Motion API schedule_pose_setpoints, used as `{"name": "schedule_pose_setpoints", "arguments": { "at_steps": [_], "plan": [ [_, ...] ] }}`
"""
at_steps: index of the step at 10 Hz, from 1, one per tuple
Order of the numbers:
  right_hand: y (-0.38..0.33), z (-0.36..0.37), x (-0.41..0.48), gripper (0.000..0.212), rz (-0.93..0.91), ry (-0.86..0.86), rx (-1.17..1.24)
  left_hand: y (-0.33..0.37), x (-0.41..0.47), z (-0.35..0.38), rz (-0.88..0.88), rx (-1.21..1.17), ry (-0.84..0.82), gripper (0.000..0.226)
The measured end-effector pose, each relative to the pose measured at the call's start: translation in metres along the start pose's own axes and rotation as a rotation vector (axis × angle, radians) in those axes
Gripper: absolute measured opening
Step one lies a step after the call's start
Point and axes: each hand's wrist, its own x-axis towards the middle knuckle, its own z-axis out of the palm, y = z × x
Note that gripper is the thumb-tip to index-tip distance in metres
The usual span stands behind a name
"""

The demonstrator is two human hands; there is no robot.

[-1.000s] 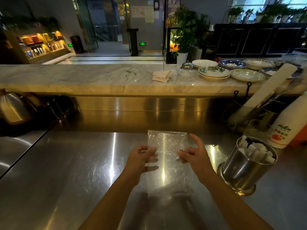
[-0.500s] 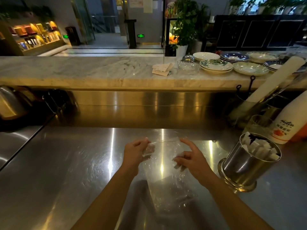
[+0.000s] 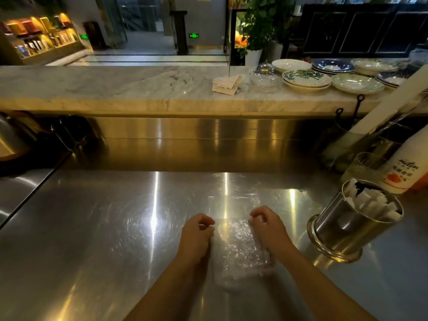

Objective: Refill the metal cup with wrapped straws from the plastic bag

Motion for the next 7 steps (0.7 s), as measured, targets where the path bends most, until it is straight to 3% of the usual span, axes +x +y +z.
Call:
{"name": "schedule_pose_setpoints", "arguments": {
  "at_steps": [1,2,3,5,7],
  "plan": [
    [0.009,0.004,0.006,0.033,-0.006,-0.087,-0.291,-0.011,0.001,0.004,0.147,0.285,-0.004,0.014],
    [0.022,0.008,0.01,0.052,-0.001,-0.167,-0.665,-0.022,0.003,0.009,0.246,0.556,-0.11,0.037],
    [0.039,0.009,0.009,0.059,-0.04,-0.166,-0.781,-0.033,0.003,0.012,0.327,0.844,-0.197,0.06],
    [0.043,0.005,0.015,0.058,-0.072,-0.205,-0.826,-0.041,0.004,0.014,0.404,1.038,-0.188,0.063],
    [0.03,-0.006,0.028,0.055,-0.138,-0.214,-0.908,-0.027,0.012,0.008,0.44,0.999,-0.124,0.059]
  ]
}}
